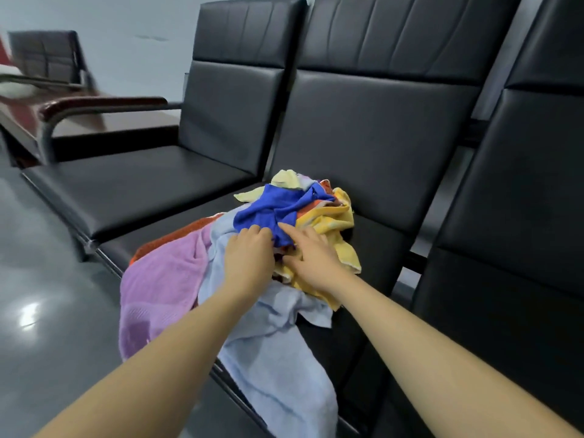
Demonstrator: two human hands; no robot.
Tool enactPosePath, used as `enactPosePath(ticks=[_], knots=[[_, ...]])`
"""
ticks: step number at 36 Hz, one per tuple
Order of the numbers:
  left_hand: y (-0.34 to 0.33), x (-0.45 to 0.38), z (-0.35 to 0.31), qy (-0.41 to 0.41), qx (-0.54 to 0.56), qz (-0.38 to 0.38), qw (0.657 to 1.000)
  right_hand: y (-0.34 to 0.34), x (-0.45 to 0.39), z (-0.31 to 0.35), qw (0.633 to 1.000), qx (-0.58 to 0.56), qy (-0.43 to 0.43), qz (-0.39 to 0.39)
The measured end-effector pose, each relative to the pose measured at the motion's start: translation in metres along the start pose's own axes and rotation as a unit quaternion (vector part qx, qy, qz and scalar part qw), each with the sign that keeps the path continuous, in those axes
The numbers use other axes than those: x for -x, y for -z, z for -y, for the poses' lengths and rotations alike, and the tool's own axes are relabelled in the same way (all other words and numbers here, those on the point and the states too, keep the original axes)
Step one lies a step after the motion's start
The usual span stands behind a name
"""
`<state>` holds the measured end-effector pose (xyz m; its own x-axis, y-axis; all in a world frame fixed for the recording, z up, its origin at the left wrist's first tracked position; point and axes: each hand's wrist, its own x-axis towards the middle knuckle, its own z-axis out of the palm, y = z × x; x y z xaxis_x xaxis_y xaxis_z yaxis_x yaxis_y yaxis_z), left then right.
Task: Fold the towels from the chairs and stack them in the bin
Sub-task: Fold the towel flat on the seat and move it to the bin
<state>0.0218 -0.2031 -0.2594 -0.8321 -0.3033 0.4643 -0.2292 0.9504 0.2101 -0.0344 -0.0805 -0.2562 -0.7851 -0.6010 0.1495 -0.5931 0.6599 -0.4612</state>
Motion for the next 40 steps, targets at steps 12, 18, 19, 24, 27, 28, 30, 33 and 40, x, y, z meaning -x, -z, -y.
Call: enactPosePath(ticks=[12,18,19,24,27,28,30,33,40], knots=[[0.035,0.025,-0.031,-0.052,0.185,-0.074,0.978,0.014,0.035,0.005,0.977,-0.15,-0.032,-0.15],[0.061,0.037,-0.052,-0.096,0.227,-0.046,0.968,0.037,0.058,0.007,0.977,-0.124,0.007,-0.174],[0.066,0.039,-0.057,-0.101,0.223,-0.04,0.969,0.042,0.062,0.009,0.976,-0.121,0.006,-0.181],[0.091,0.041,-0.076,-0.086,0.174,-0.013,0.981,0.066,0.086,0.015,0.962,-0.172,-0.002,-0.213],[0.105,0.043,-0.088,-0.11,0.163,-0.013,0.98,0.084,0.103,0.015,0.951,-0.24,-0.013,-0.194],[0.112,0.045,-0.094,-0.126,0.155,-0.008,0.98,0.093,0.112,0.014,0.949,-0.251,-0.013,-0.192],[0.121,0.046,-0.102,-0.165,0.162,0.003,0.973,0.107,0.126,0.012,0.951,-0.246,-0.005,-0.186],[0.14,0.05,-0.116,-0.247,0.194,0.02,0.949,0.126,0.15,0.007,0.949,-0.241,-0.011,-0.201],[0.168,0.068,-0.171,-0.315,0.21,0.07,0.923,0.171,0.205,-0.011,0.938,-0.244,-0.042,-0.243]])
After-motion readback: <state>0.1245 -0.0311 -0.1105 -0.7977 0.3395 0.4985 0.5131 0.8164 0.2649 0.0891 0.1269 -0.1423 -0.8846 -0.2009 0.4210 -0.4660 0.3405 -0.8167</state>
